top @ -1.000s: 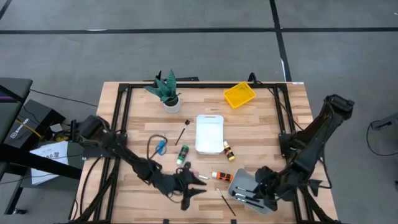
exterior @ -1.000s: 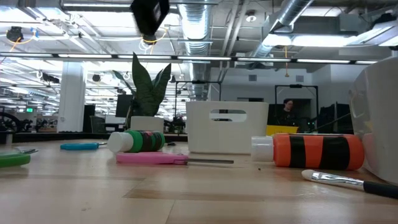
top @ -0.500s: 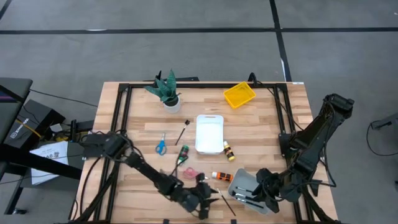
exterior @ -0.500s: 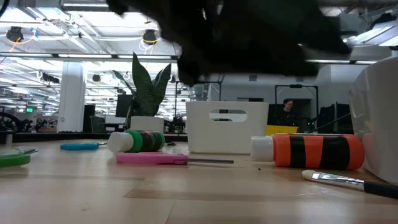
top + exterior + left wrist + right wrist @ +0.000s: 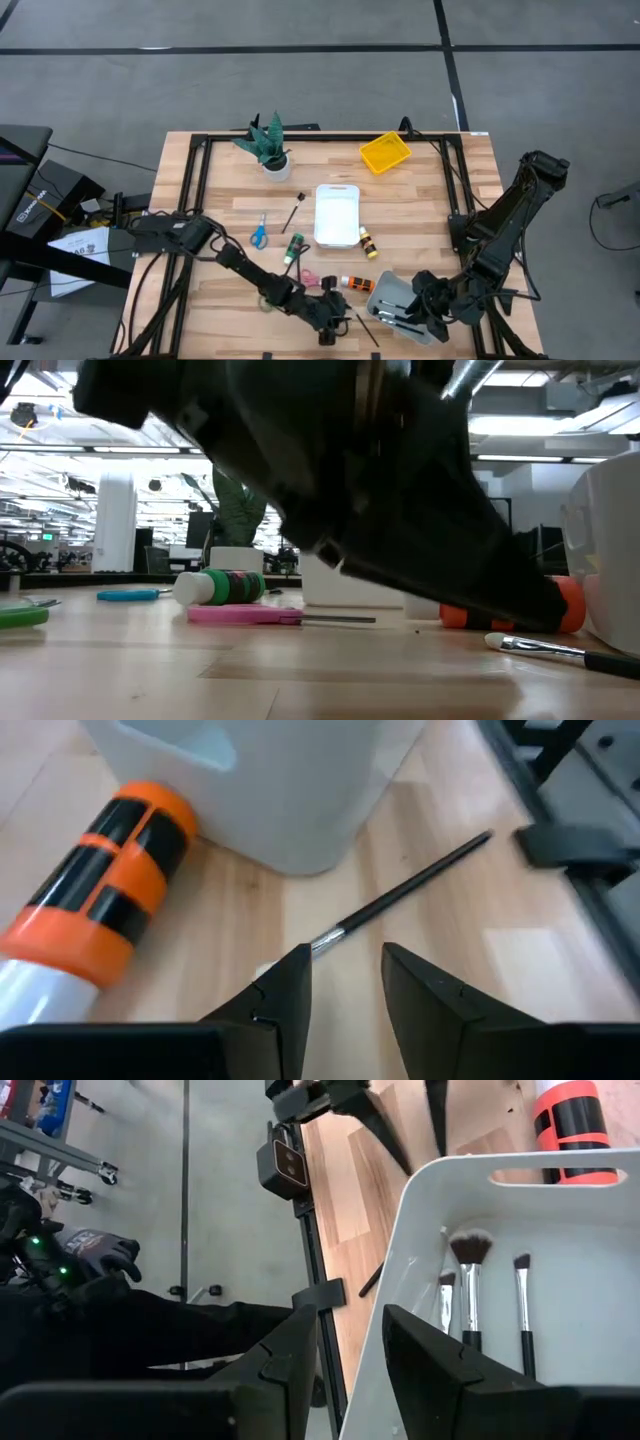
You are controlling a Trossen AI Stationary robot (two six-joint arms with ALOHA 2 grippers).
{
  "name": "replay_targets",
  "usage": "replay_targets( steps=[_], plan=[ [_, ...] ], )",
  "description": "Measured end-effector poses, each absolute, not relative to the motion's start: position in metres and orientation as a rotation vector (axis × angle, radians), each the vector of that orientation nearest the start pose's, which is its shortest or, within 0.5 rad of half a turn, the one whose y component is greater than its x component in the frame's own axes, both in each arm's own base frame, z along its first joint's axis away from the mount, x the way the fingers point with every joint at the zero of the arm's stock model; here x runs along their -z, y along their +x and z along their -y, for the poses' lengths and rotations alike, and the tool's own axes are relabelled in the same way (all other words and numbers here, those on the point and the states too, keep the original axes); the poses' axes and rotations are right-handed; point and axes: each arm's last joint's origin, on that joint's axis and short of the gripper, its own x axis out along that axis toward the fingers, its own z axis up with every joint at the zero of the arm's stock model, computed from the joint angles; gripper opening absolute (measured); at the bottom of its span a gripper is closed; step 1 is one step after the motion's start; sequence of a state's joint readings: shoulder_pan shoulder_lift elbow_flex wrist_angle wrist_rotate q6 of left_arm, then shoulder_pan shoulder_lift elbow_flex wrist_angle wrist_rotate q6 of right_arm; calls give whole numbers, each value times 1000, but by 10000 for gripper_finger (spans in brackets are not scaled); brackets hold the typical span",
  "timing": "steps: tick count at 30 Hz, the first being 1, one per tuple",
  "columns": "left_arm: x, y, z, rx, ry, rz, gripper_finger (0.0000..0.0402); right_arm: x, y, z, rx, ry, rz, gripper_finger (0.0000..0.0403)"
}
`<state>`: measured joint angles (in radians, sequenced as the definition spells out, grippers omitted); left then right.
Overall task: Pick & Place Paint Supplies
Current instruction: Put the eyeshadow brush into the gray bin
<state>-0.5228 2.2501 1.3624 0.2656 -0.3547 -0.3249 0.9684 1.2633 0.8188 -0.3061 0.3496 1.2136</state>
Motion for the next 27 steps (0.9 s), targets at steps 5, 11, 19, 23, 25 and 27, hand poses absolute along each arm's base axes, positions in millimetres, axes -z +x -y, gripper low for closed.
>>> replay_targets(
  steps=[5,11,19,23,25,27],
  plan=[
    [-101,410,218,81,-6,-579,117,-239,154,-206,-138,683,-841,113],
    [-100,414,208,112,23,-607,117,-239,154,-206,-135,690,-842,113],
    [-98,418,198,172,71,-639,117,-239,154,-206,-131,702,-844,113],
    [-96,417,196,221,63,-677,117,-239,154,-206,-131,702,-845,113],
    [-96,416,197,224,69,-694,117,-239,154,-206,-132,702,-845,113],
    [-95,415,199,226,75,-701,117,-239,154,-206,-132,702,-846,113]
  ],
)
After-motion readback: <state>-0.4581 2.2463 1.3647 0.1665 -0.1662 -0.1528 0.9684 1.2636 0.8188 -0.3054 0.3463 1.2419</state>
